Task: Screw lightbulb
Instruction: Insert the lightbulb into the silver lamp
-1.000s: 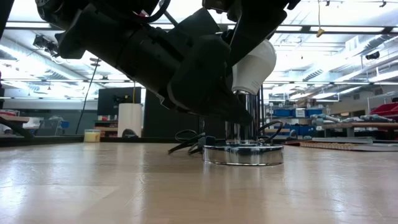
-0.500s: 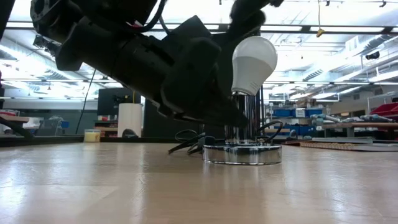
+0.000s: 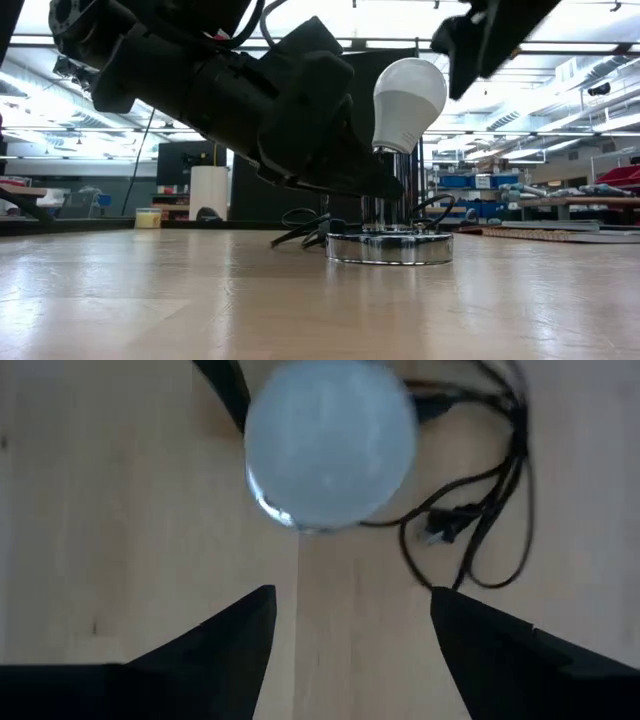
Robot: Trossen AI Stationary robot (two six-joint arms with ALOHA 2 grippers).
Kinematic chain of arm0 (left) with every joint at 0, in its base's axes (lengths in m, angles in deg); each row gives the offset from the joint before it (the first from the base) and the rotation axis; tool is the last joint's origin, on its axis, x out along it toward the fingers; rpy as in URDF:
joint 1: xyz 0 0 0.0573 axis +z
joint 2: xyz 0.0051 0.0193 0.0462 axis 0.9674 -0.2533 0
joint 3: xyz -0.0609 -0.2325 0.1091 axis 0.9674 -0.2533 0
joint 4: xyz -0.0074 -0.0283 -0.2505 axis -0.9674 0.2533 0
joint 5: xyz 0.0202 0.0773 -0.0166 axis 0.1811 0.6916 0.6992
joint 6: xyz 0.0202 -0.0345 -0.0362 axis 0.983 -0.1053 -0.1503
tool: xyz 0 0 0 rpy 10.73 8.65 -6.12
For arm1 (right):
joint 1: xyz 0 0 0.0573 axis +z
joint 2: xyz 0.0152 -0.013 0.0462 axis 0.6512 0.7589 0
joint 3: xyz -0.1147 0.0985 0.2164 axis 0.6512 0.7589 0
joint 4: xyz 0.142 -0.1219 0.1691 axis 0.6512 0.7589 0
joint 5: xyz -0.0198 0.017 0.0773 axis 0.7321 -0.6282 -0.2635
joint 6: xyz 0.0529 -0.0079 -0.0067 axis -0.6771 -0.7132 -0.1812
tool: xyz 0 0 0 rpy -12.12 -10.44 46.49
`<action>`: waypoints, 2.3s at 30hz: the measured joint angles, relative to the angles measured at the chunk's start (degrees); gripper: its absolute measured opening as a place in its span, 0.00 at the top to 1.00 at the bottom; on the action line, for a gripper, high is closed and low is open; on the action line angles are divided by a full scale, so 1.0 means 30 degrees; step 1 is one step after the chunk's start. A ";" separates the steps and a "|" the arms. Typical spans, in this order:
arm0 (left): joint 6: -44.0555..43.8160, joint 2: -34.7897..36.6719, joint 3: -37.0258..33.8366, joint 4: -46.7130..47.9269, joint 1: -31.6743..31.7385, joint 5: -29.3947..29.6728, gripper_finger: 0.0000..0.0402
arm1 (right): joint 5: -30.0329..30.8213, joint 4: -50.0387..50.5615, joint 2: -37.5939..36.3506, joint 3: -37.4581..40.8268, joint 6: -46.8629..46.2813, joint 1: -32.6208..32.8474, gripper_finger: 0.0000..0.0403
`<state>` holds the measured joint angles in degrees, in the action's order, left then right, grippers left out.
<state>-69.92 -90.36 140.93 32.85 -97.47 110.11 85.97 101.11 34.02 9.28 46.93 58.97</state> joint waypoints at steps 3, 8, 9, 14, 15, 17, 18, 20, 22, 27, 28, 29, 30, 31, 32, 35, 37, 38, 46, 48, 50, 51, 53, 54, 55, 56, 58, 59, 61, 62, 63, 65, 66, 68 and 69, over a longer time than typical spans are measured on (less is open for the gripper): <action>0.0016 0.0000 0.0000 -0.0005 0.0005 0.0003 0.29 | -0.1040 -0.1721 0.0020 0.0860 0.0004 0.0010 0.34; 0.0015 0.0000 0.0000 0.0010 0.0005 0.0000 0.29 | -0.1297 -0.3921 0.0020 0.1415 0.0305 0.0010 0.38; 0.0015 0.0000 0.0000 0.0006 0.0005 0.0007 0.29 | -0.1253 -0.4081 0.0020 0.1415 0.0445 0.0010 0.38; 0.0015 0.0000 0.0000 -0.0197 0.0005 0.0003 0.29 | -0.1199 -0.4914 0.0020 0.1415 0.0861 0.0010 0.38; 0.0015 0.0000 0.0000 -0.0209 0.0005 0.0012 0.29 | -0.1199 -0.5025 0.0020 0.1415 0.0947 0.0010 0.38; 0.0015 0.0000 0.0000 -0.0312 0.0005 0.0007 0.29 | -0.1199 -0.5338 0.0020 0.1415 0.1063 0.0010 0.39; 0.0008 0.0000 0.0000 -0.0394 0.0005 0.0007 0.29 | -0.1204 -0.5511 0.0020 0.1415 0.1111 0.0010 0.39; 0.0007 0.0000 0.0000 -0.0444 0.0005 0.0013 0.29 | -0.1214 -0.5620 0.0020 0.1415 0.1110 0.0010 0.39; -0.0020 0.0000 0.0000 -0.0411 0.0005 0.0007 0.29 | -0.1228 -0.5598 0.0020 0.1415 0.1038 0.0059 0.39; -0.0269 0.0000 0.0000 -0.0223 0.0027 0.0022 0.29 | -0.1422 -0.5728 0.0027 0.1415 0.0999 0.0371 0.39; -0.0221 0.0000 0.0000 -0.0216 0.0048 0.0022 0.29 | -0.1408 -0.5705 0.0027 0.1415 0.1010 0.0382 0.39; -0.0064 0.0000 0.0000 -0.0250 0.0083 0.0022 0.29 | -0.1295 -0.5630 0.0027 0.1415 0.1017 0.0374 0.39; 0.0075 0.0000 0.0000 -0.0273 0.0100 0.0045 0.29 | -0.1088 -0.5483 0.0027 0.1415 0.1015 0.0354 0.39; 0.0108 0.0000 0.0000 -0.0269 0.0100 0.0051 0.29 | -0.0949 -0.5271 0.0027 0.1415 0.0971 0.0351 0.39; 0.0159 0.0000 0.0000 -0.0232 0.0104 0.0058 0.29 | -0.0869 -0.5047 0.0027 0.1415 0.0867 0.0299 0.39; 0.0179 0.0000 0.0000 0.0052 0.0100 0.0083 0.29 | -0.0855 -0.4662 0.0034 0.1415 0.0697 0.0120 0.39; 0.0168 0.0000 0.0000 0.0233 0.0100 0.0080 0.29 | -0.0846 -0.4668 0.0034 0.1415 0.0694 0.0090 0.39; 0.0166 0.0000 0.0000 0.0257 0.0100 0.0080 0.29 | -0.0842 -0.4683 0.0034 0.1415 0.0690 0.0090 0.39; -0.0887 0.0083 0.0000 0.1030 0.0088 -0.1415 0.29 | 0.0451 -0.4401 0.0162 0.1628 -0.0256 -0.0261 0.39; -0.1073 0.0351 0.0000 0.1895 0.0008 -0.1865 0.29 | 0.0722 -0.4944 0.0153 0.2189 0.0083 -0.0449 0.39; -0.1357 0.1085 0.0000 0.3141 -0.0144 -0.1979 0.29 | 0.0693 -0.4970 0.0173 0.2733 0.0151 -0.0714 0.39; -0.1403 0.1506 0.0000 0.3860 -0.0242 -0.1977 0.29 | 0.0607 -0.5319 0.0169 0.3002 0.0217 -0.0838 0.39; -0.1463 0.2334 0.0007 0.5380 -0.0393 -0.1967 0.29 | 0.0571 -0.5870 0.0165 0.3482 0.0558 -0.1113 0.39; -0.1459 0.2726 0.0005 0.6260 -0.0422 -0.1967 0.29 | 0.0589 -0.5970 0.0165 0.3666 0.0748 -0.1268 0.39; -0.1450 0.3051 0.0000 0.6961 -0.0432 -0.1957 0.29 | 0.0660 -0.6305 0.0165 0.3802 0.0999 -0.1443 0.39; -0.1435 0.3412 0.0000 0.7636 -0.0424 -0.1855 0.29 | 0.0751 -0.6996 0.0165 0.3946 0.1257 -0.1653 0.39; -0.1392 0.4142 0.0000 0.9066 -0.0410 -0.1041 0.29 | 0.0782 -0.8649 0.0165 0.4396 0.1513 -0.2183 0.39; -0.1402 0.4413 0.0005 0.9656 -0.0400 -0.0525 0.29 | 0.0767 -0.9416 0.0165 0.4633 0.1505 -0.2525 0.39; -0.1389 0.4702 0.0007 1.0684 -0.0299 0.0543 0.29 | 0.0739 -1.0745 0.0165 0.5002 0.1498 -0.3151 0.39; -0.1342 0.4704 0.0007 1.0895 -0.0215 0.0961 0.29 | 0.0760 -1.1078 0.0161 0.5122 0.1491 -0.3420 0.39; -0.1225 0.4697 0.0005 1.1043 -0.0085 0.1218 0.29 | 0.0768 -1.1213 0.0158 0.5247 0.1493 -0.3660 0.39; -0.0645 0.4552 0.0007 1.1039 0.0305 0.1414 0.29 | 0.0731 -1.1145 0.0158 0.5414 0.1489 -0.4116 0.39; -0.0318 0.4446 0.0021 1.0960 0.0539 0.1464 0.29 | 0.0717 -1.1268 0.0158 0.5478 0.1401 -0.4309 0.39; 0.0153 0.4352 -0.0013 1.1240 0.1046 0.1484 0.29 | 0.0610 -1.1825 0.0210 0.5681 0.0860 -0.4741 0.39; 0.0168 0.4350 -0.0019 1.1245 0.1328 0.1507 0.29 | 0.0296 -1.2119 0.0249 0.5771 0.0652 -0.4912 0.39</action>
<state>-69.41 -77.31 140.87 66.58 -93.49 114.63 86.86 64.76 34.77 26.60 48.89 44.23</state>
